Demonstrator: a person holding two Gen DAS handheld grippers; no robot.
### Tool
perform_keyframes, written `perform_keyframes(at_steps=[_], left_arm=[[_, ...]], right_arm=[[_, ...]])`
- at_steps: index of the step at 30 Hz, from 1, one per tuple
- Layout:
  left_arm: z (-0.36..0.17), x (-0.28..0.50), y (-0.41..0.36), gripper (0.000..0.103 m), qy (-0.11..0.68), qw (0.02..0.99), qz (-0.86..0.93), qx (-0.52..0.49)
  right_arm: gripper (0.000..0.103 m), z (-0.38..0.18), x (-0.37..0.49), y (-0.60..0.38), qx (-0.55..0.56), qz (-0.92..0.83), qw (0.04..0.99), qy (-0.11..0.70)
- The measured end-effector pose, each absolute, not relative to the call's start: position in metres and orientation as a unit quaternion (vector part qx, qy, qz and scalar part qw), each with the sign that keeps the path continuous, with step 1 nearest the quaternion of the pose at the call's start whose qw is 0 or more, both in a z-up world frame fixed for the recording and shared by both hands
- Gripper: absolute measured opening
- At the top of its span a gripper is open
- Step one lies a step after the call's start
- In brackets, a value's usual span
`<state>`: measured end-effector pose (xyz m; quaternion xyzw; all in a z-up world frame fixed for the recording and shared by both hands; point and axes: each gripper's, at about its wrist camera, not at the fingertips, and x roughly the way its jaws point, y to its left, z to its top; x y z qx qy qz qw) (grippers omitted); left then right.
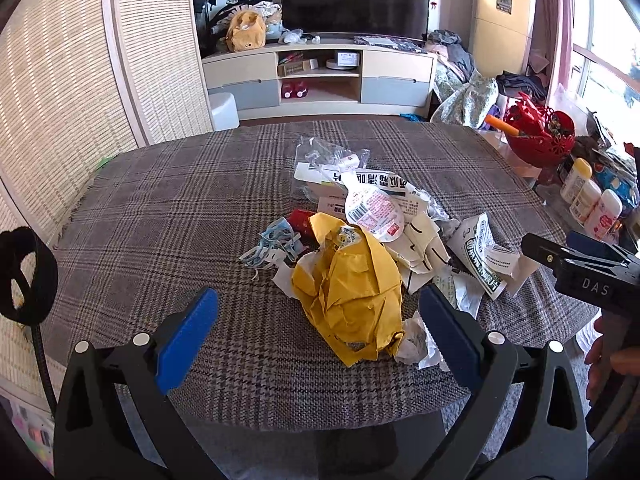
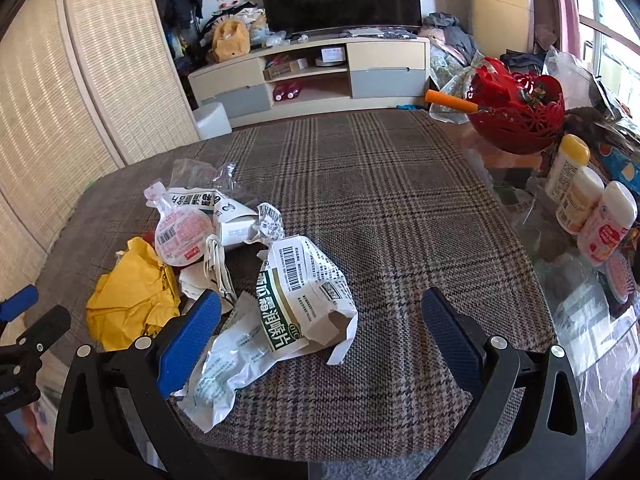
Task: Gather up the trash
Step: 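Grasp the yellow paper bag with the left tool while the right tool grasps the white medicine box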
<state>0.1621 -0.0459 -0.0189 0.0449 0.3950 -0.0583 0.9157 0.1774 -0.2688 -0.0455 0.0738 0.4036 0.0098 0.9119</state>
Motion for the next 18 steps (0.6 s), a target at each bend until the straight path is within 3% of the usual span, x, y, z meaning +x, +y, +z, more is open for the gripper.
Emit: perform_keyframes(at_steps=[18], left_arm=[[-0.064,0.195,-0.061,0.090,0.438,0.896,-0.064,0.050]], right_arm=[[0.100,-0.095,0.220,-0.255,0.054,0.037,0.889,0.453]])
